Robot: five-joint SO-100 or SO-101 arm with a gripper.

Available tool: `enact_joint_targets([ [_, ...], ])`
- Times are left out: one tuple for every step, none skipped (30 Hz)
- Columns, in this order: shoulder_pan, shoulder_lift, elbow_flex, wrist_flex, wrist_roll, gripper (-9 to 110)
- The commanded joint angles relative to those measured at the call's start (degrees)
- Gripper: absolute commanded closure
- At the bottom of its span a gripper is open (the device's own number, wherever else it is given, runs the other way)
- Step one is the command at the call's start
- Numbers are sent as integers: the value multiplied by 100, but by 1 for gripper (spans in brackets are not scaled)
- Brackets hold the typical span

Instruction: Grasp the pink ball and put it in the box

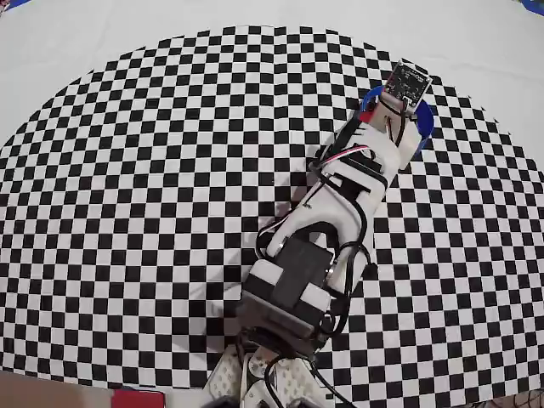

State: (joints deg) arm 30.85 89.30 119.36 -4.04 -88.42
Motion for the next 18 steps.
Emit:
enact_joint_targets([
  [53,-53,-343,-88,-53,101],
  [62,-114,-396,-88,-53,101],
  [62,-176,-448,-88,-53,101],
  [70,-229,-501,-88,-53,101],
  [70,-290,-554,-88,-53,101],
  [70,-352,-606,-88,-53,101],
  [70,-413,-659,-88,-53,101],
  [70,-466,-712,-88,-53,101],
  [70,-519,-765,-88,-53,101],
  [70,-571,-817,-88,-53,101],
  [70,-633,-870,-88,-53,101],
  [70,-686,-914,-88,-53,101],
  [70,-747,-967,-88,-53,101],
  [70,-800,-1020,-88,-53,101],
  [70,-861,-1063,-88,-53,101],
  [70,-914,-1116,-88,-53,101],
  [70,-967,-1169,-88,-53,101],
  [70,-1020,-1222,-88,-53,101],
])
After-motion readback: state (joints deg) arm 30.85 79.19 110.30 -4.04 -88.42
